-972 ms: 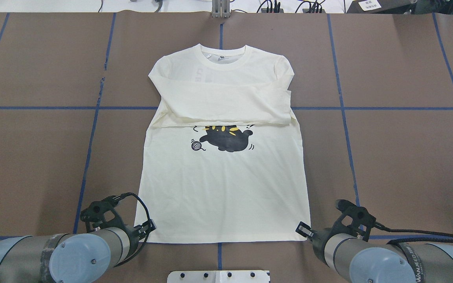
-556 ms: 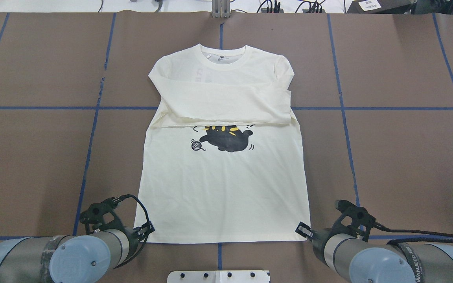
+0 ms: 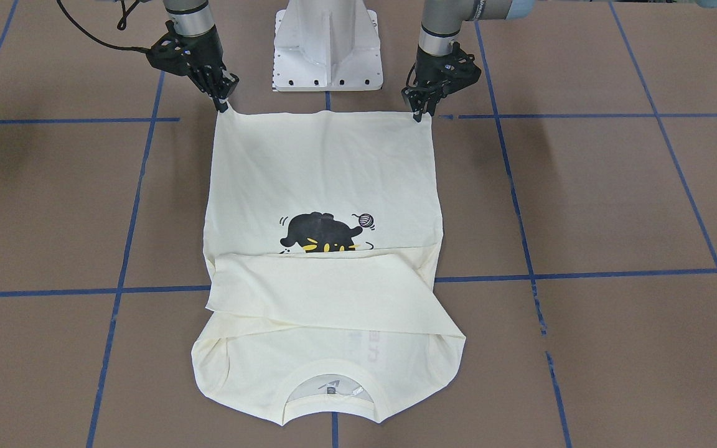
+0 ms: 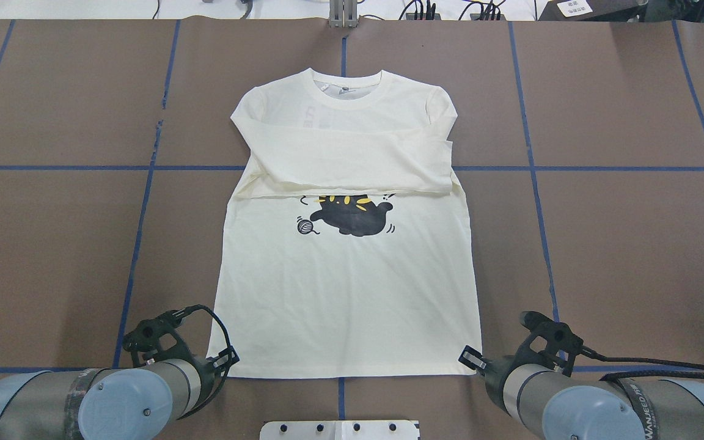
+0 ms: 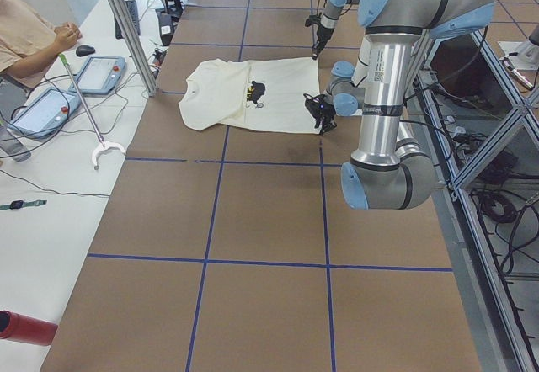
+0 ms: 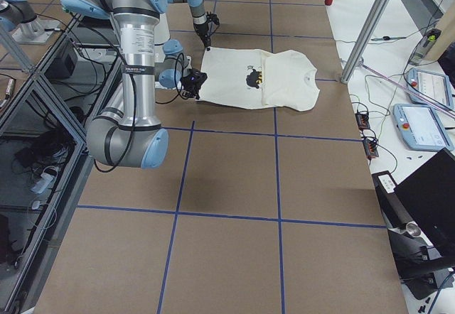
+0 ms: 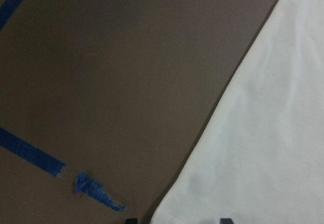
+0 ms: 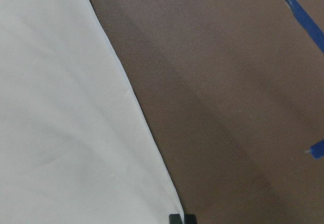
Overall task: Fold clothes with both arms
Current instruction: 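Lower both grippers to the hem corners nearest the robot and grasp them, then lift the hem with both grippers and fold it toward the collar, then release the hem and raise both grippers away from the folded shirt, then lower the right gripper to the folded shirt's corner nearest it and grasp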
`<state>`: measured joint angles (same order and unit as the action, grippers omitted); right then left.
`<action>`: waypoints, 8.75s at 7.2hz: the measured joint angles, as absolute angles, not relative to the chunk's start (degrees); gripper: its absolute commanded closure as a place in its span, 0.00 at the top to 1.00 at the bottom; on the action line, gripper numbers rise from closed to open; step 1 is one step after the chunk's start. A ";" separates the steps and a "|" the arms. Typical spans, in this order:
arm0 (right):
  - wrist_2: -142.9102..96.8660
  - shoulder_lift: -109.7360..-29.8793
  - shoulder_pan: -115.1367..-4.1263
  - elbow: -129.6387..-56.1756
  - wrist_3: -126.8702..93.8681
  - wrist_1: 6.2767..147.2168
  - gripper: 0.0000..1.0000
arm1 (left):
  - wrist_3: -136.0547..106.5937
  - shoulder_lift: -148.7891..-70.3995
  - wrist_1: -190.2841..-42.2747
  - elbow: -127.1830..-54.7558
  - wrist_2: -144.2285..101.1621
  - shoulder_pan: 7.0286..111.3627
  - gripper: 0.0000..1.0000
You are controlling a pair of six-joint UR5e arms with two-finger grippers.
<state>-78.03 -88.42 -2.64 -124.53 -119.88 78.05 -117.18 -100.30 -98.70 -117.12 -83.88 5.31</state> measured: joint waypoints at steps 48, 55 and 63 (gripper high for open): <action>-97.94 -75.36 -30.55 -100.20 -112.70 58.10 0.31 | -90.43 -121.23 -122.15 -95.33 -94.90 44.97 0.52; -96.53 -75.98 -29.67 -99.83 -113.54 58.24 0.74 | -90.61 -121.21 -122.34 -95.44 -94.90 44.74 0.52; -96.40 -75.62 -29.55 -98.51 -113.38 58.26 0.00 | -90.67 -121.14 -122.32 -95.12 -94.83 44.04 0.52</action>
<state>-96.40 -75.62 -29.55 -98.51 -113.38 58.26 -90.67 -121.14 -122.32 -95.12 -94.83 44.04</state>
